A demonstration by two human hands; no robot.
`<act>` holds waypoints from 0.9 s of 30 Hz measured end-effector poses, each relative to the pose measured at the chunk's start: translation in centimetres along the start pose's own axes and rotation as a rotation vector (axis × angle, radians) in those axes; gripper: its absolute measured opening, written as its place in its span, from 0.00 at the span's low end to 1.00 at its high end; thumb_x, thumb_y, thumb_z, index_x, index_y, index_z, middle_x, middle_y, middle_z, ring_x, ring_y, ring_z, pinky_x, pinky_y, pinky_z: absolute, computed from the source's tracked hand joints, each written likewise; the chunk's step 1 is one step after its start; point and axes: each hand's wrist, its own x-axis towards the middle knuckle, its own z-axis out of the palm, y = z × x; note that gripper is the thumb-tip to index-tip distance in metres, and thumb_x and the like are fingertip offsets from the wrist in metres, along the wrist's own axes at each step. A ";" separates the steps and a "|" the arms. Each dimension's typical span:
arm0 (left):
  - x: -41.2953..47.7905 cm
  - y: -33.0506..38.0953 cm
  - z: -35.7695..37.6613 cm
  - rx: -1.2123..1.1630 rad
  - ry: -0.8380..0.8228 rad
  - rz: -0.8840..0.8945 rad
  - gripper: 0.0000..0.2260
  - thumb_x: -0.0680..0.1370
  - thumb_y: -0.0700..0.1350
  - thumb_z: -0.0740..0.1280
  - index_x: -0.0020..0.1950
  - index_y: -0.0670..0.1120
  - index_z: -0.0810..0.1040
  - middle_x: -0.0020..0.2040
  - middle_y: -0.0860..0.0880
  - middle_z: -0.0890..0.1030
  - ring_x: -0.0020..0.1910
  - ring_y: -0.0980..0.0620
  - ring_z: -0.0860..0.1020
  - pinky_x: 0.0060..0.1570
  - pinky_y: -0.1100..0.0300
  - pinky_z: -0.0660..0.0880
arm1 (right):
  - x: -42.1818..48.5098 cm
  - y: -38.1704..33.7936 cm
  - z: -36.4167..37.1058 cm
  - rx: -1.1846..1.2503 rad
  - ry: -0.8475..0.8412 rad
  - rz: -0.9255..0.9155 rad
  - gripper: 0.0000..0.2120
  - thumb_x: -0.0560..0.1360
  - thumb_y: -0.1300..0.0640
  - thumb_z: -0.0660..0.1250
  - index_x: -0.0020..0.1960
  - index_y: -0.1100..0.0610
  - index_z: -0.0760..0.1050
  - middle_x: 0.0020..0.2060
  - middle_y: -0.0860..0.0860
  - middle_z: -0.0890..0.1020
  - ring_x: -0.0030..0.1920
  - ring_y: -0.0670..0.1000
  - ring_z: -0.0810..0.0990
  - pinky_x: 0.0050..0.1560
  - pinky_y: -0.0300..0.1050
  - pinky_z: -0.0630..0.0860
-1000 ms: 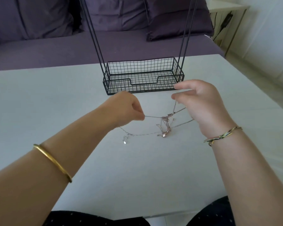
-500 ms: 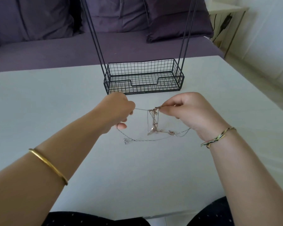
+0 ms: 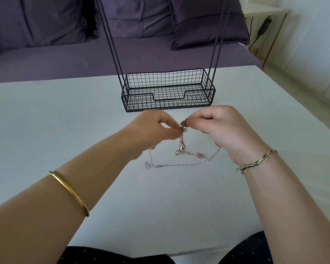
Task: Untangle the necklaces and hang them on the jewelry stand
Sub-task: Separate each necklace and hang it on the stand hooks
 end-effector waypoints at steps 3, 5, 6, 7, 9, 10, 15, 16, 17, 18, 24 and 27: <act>0.1 -0.1 0.1 -0.018 0.007 0.015 0.03 0.72 0.46 0.73 0.41 0.50 0.81 0.32 0.52 0.66 0.33 0.51 0.64 0.36 0.58 0.65 | -0.1 -0.2 -0.1 0.037 -0.008 0.007 0.05 0.73 0.61 0.69 0.40 0.55 0.81 0.18 0.37 0.72 0.21 0.35 0.70 0.21 0.26 0.62; 0.1 0.0 0.1 -0.034 0.000 0.027 0.02 0.73 0.46 0.73 0.43 0.51 0.81 0.33 0.52 0.66 0.34 0.51 0.65 0.36 0.59 0.66 | -0.2 -0.4 -0.1 0.055 -0.018 0.007 0.06 0.73 0.61 0.68 0.38 0.53 0.81 0.17 0.37 0.71 0.21 0.36 0.69 0.21 0.27 0.61; 0.1 0.1 0.2 -0.041 -0.004 0.032 0.03 0.73 0.45 0.73 0.44 0.51 0.81 0.33 0.52 0.66 0.35 0.51 0.65 0.36 0.60 0.66 | -0.3 -0.5 0.0 0.060 -0.023 0.008 0.07 0.73 0.61 0.68 0.37 0.53 0.80 0.17 0.38 0.71 0.21 0.37 0.69 0.21 0.27 0.60; 0.1 0.1 0.3 -0.050 -0.006 0.035 0.02 0.73 0.46 0.73 0.44 0.51 0.81 0.33 0.52 0.66 0.35 0.51 0.65 0.36 0.60 0.66 | -0.3 -0.5 0.0 0.067 -0.025 0.010 0.08 0.73 0.61 0.68 0.37 0.52 0.80 0.17 0.38 0.71 0.21 0.37 0.68 0.21 0.27 0.60; 0.0 0.2 0.5 -0.068 -0.001 0.041 0.02 0.73 0.46 0.73 0.43 0.50 0.81 0.32 0.53 0.66 0.35 0.51 0.65 0.36 0.61 0.65 | -0.2 -0.4 0.0 0.086 -0.014 0.017 0.07 0.73 0.60 0.69 0.37 0.52 0.80 0.17 0.39 0.71 0.20 0.38 0.68 0.21 0.27 0.59; 0.0 0.3 0.5 -0.073 0.004 0.041 0.03 0.73 0.46 0.73 0.43 0.50 0.81 0.32 0.53 0.66 0.36 0.51 0.65 0.36 0.60 0.65 | -0.1 -0.4 0.0 0.093 -0.004 0.018 0.06 0.73 0.60 0.69 0.38 0.53 0.81 0.17 0.39 0.70 0.20 0.38 0.67 0.21 0.27 0.59; 0.2 0.0 0.2 -0.061 0.066 0.032 0.04 0.73 0.45 0.72 0.41 0.47 0.81 0.34 0.51 0.69 0.37 0.50 0.67 0.38 0.58 0.67 | 0.2 0.1 -0.3 0.073 0.087 0.003 0.03 0.72 0.60 0.71 0.41 0.54 0.82 0.18 0.39 0.72 0.22 0.38 0.69 0.21 0.27 0.61; 0.2 -0.1 0.1 -0.049 0.088 0.037 0.04 0.74 0.45 0.72 0.41 0.46 0.80 0.34 0.51 0.70 0.36 0.51 0.67 0.38 0.58 0.67 | 0.2 0.2 -0.2 0.052 0.098 -0.008 0.03 0.71 0.60 0.71 0.41 0.53 0.83 0.22 0.39 0.77 0.25 0.37 0.72 0.23 0.26 0.62; 0.2 -0.2 0.0 -0.036 0.112 0.046 0.04 0.74 0.45 0.71 0.42 0.46 0.80 0.34 0.51 0.70 0.34 0.52 0.67 0.36 0.59 0.68 | 0.3 0.4 -0.1 0.027 0.105 -0.018 0.05 0.71 0.60 0.71 0.40 0.52 0.83 0.28 0.40 0.80 0.30 0.38 0.75 0.26 0.26 0.65; 0.3 -0.2 -0.1 -0.027 0.135 0.058 0.04 0.75 0.44 0.71 0.42 0.45 0.80 0.33 0.52 0.70 0.32 0.53 0.67 0.35 0.59 0.68 | 0.4 0.5 -0.1 0.005 0.108 -0.025 0.06 0.71 0.60 0.70 0.39 0.51 0.83 0.32 0.41 0.82 0.33 0.39 0.76 0.28 0.25 0.67; 0.5 0.2 -0.4 -0.092 0.189 0.025 0.05 0.75 0.42 0.67 0.40 0.46 0.76 0.35 0.51 0.72 0.33 0.54 0.70 0.30 0.64 0.70 | 0.3 0.7 -0.1 -0.037 0.075 -0.044 0.02 0.70 0.56 0.72 0.39 0.52 0.83 0.22 0.36 0.75 0.26 0.36 0.71 0.31 0.29 0.65; 0.5 0.3 -0.7 -0.203 0.172 -0.038 0.03 0.75 0.42 0.67 0.42 0.46 0.75 0.41 0.51 0.75 0.37 0.55 0.73 0.30 0.65 0.72 | 0.5 0.9 0.0 -0.092 0.087 -0.033 0.03 0.69 0.57 0.72 0.37 0.52 0.82 0.25 0.39 0.77 0.28 0.39 0.70 0.33 0.37 0.66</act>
